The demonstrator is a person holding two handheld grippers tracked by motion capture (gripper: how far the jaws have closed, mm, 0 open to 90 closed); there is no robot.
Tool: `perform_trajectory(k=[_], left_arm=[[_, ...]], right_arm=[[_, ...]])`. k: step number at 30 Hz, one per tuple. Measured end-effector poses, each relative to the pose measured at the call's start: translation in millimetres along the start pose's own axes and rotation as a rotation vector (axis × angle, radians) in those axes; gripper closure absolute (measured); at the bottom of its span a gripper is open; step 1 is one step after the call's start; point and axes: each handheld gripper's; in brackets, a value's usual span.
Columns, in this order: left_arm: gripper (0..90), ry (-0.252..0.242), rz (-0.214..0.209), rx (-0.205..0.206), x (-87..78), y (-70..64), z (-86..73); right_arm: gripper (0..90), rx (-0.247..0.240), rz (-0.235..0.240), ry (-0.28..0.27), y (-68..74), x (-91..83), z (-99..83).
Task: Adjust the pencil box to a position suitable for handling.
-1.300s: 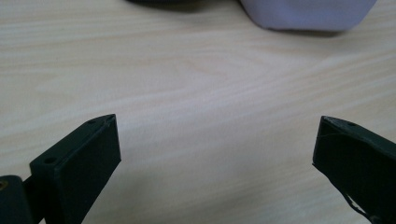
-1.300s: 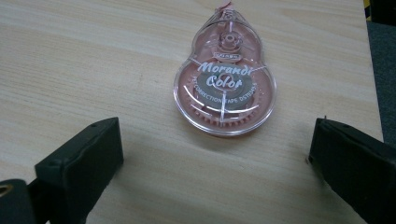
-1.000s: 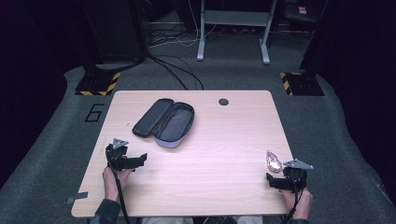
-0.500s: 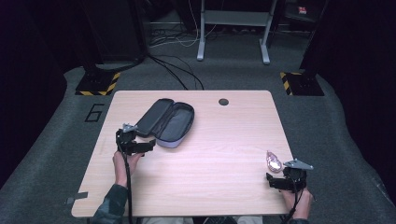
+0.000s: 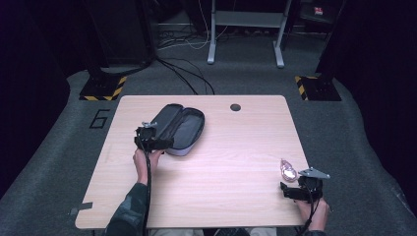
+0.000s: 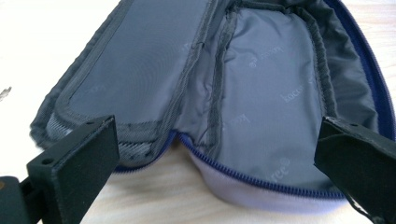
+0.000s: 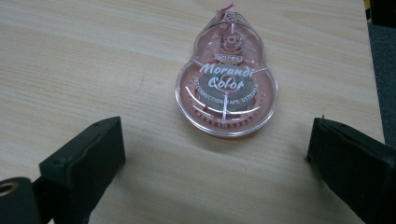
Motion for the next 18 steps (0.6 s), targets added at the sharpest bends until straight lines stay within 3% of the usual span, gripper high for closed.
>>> perform_trajectory(k=[11,12,13,16,18], left_arm=[[0.0,0.037,0.034,0.073,15.5,-12.9,-4.5],[0.0,0.037,0.040,0.070,16.0,-15.0,-6.4],[0.0,0.038,0.046,0.098,16.5,-16.4,-8.7],[0.0,0.030,0.046,0.123,15.0,-16.7,-11.4],[0.0,0.025,0.046,0.124,14.0,-16.3,-12.6]], right_arm=[[3.7,-0.001,0.001,0.001,0.0,-0.1,0.1],[3.7,0.000,0.002,0.002,0.0,-0.1,0.1],[3.7,0.001,0.001,0.001,0.0,-0.1,0.0],[3.8,-0.001,0.001,0.000,0.0,0.0,0.0],[3.8,-0.002,0.001,0.000,0.0,0.0,0.0]])
Point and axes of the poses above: each handheld gripper's, and its own axes: x roughly forward along the jaws, z roughly out of its top, y roughly to its left, and after that the axes turned 9 degrees about z, right-handed
